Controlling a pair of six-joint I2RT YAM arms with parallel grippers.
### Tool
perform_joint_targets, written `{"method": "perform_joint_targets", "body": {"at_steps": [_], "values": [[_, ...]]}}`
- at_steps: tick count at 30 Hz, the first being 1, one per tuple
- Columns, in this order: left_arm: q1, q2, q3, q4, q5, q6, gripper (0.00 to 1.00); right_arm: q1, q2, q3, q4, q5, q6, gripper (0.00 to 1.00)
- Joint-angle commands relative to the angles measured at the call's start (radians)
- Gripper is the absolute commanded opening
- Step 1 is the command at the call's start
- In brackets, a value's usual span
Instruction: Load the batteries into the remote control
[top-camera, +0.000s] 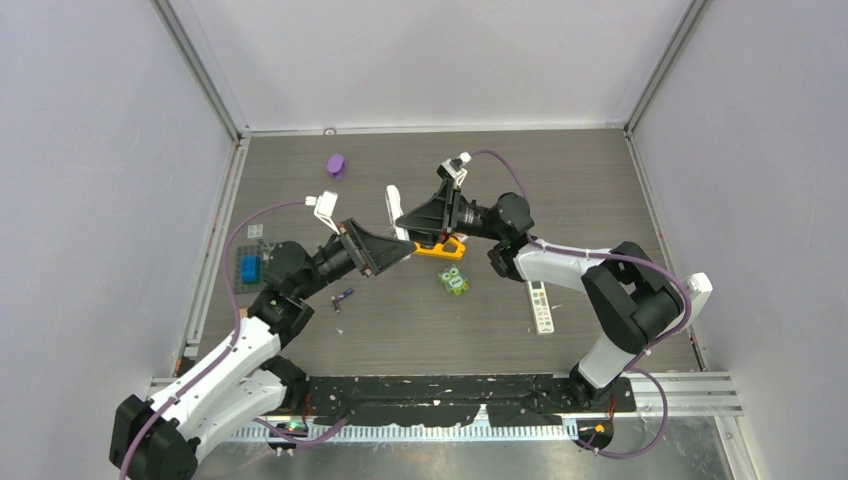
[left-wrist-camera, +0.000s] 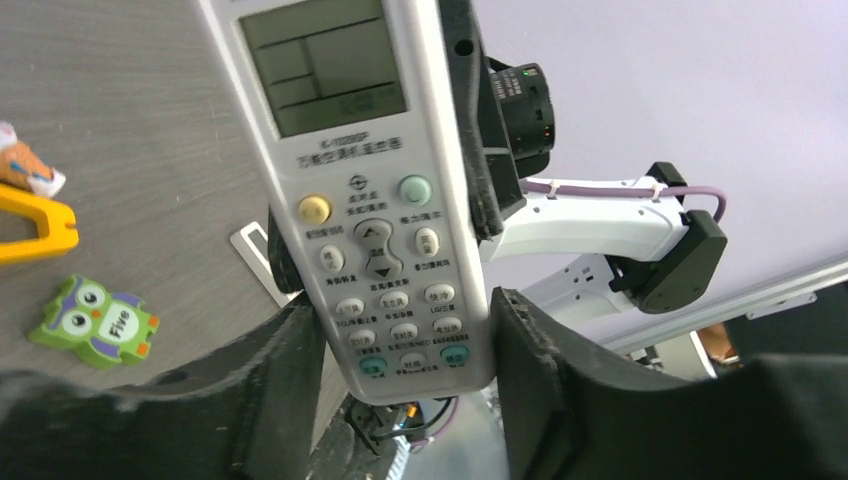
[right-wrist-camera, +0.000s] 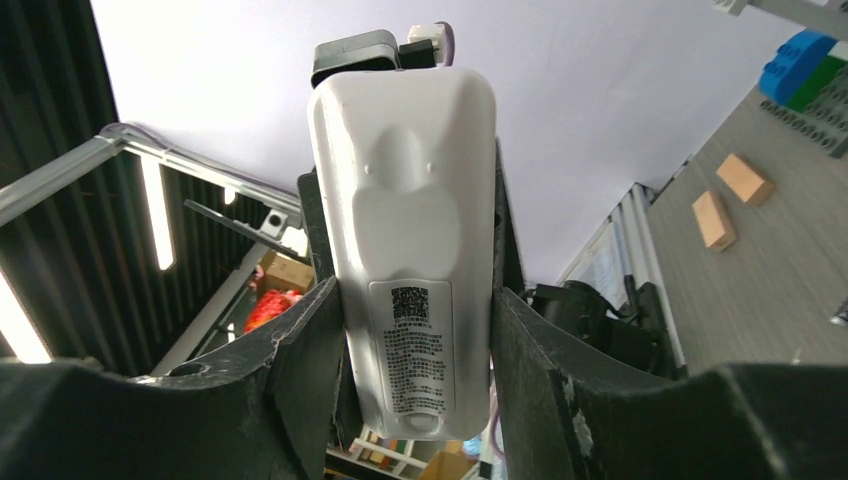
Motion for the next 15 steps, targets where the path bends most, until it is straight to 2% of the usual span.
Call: {"method": "perform_joint_targets", "body": {"at_steps": [1,5,6,7,8,11,13,15], "values": [[0.002,0.002,0.04,-0.021,-0.025,0.021,0.35,0.01,-0.054,0.028,-0.068,-0.008,-0.105,0.29],[0.002,-0.014,0.052,-0.094,-0.057,0.061,0.06,0.01,-0.112,0.046,-0.275,0.012,-0.258,0.41],[0.003,-0.017,0.056,-0.116,-0.063,0.074,0.0,0.01,-0.123,0.052,-0.371,0.029,-0.289,0.49],[0.002,-0.02,0.061,-0.151,-0.073,0.092,0.0,0.01,-0.146,0.065,-0.471,0.04,-0.36,0.58],[0.003,-0.025,0.066,-0.183,-0.089,0.11,0.0,0.01,-0.168,0.072,-0.525,0.065,-0.429,0.62],[0.002,-0.04,0.091,-0.322,-0.159,0.18,0.0,0.003,-0.21,0.105,-0.758,0.152,-0.56,0.93],[0.002,-0.044,0.118,-0.425,-0.226,0.235,0.0,-0.011,-0.239,0.118,-0.888,0.22,-0.645,0.98],[0.002,-0.037,0.143,-0.541,-0.319,0.289,0.0,-0.031,-0.278,0.123,-1.016,0.3,-0.738,0.96]]}}
